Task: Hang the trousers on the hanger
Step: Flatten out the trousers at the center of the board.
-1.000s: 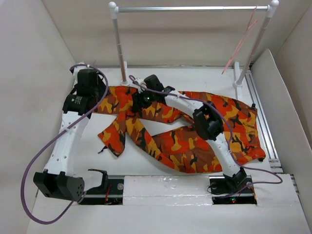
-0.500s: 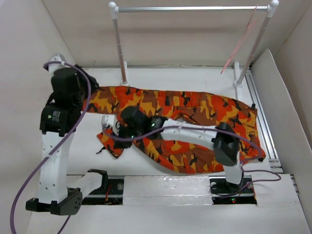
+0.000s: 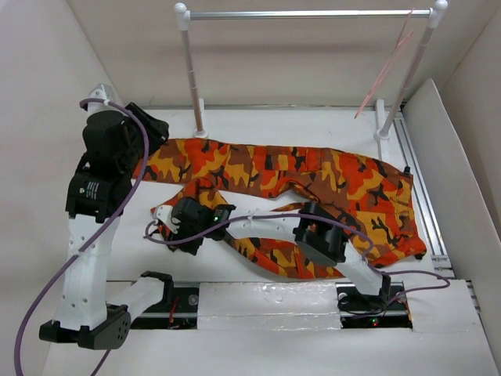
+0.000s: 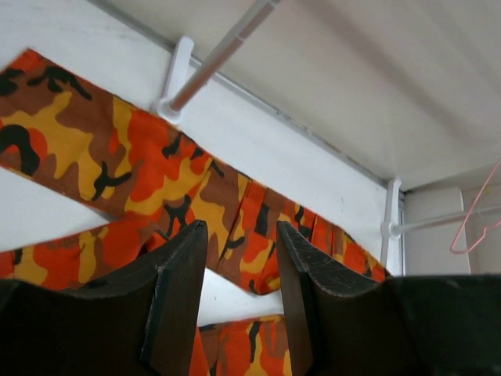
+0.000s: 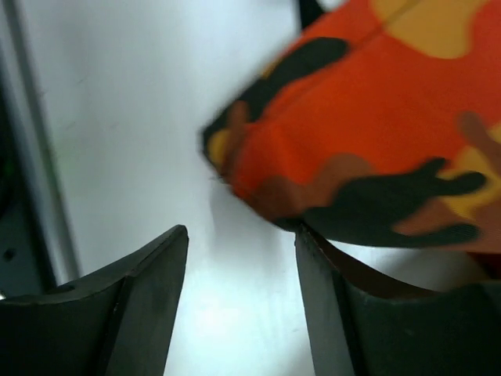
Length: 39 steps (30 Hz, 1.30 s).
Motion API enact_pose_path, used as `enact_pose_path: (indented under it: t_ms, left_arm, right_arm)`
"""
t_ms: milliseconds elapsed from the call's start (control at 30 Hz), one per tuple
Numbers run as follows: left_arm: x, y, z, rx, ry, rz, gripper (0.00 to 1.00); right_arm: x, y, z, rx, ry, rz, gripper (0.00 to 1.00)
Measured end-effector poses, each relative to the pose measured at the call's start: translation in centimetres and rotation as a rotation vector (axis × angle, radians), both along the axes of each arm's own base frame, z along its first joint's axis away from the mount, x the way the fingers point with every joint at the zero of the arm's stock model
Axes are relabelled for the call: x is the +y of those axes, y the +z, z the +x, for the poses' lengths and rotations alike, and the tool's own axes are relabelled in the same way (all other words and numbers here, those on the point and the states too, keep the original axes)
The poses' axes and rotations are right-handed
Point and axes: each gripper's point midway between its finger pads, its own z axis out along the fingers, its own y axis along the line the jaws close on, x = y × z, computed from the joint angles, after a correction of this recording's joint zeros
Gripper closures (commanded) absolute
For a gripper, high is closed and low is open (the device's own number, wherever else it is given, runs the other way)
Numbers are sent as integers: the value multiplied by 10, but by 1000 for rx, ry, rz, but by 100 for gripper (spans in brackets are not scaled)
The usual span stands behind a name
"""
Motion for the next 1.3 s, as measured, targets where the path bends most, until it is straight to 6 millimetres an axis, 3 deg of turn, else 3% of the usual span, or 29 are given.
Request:
enact_pose_path:
  t_ms: [33, 167, 267, 400, 533, 633, 733, 800, 933, 1067, 1167, 1200, 1233, 1300]
  left_arm:
    - [-4, -4, 1, 11, -17, -4, 65]
    - [-13, -10, 4, 32, -53, -12, 66]
    - [-16, -6, -2, 18, -73, -24, 67]
    - [-20, -12, -9, 17, -99, -40, 68]
    - [-24, -20, -10, 35, -118, -44, 68]
    - [-22, -23, -10, 45, -96, -29, 67]
    - [-9, -28, -11, 60, -23, 6, 64]
    - [5, -31, -12, 69, 49, 34, 62]
    - [29, -39, -15, 81, 173, 75, 52]
    - [40, -80, -10, 166, 252, 96, 51]
    - [47, -130, -8, 279, 305, 88, 50]
    - [50, -153, -9, 334, 326, 84, 49]
    - [51, -176, -12, 394, 344, 83, 49]
    - [53, -220, -21, 514, 388, 70, 49]
  right_arm:
    - [3, 2, 7, -17, -23, 6, 43]
    - [1, -11, 26, -58, -115, -18, 42]
    - [-2, -24, 31, -67, -159, -35, 39]
    - [4, -20, 34, -88, -187, -18, 34]
    - [49, -14, 40, -74, -164, 59, 33]
    - [83, -20, 39, -9, -96, 141, 34]
    - [92, -16, 29, 130, -30, 266, 36]
    - [78, -13, 33, 202, -15, 315, 36]
    - [28, 11, 54, 252, -35, 317, 36]
    - [-18, 89, 72, 177, -26, 400, 37]
    - [-55, 155, 56, 81, -3, 473, 58]
    - [-68, 170, 48, 57, 2, 488, 88]
    - [-84, 183, 40, 29, 0, 504, 98]
    - [-121, 194, 21, 10, -26, 508, 100]
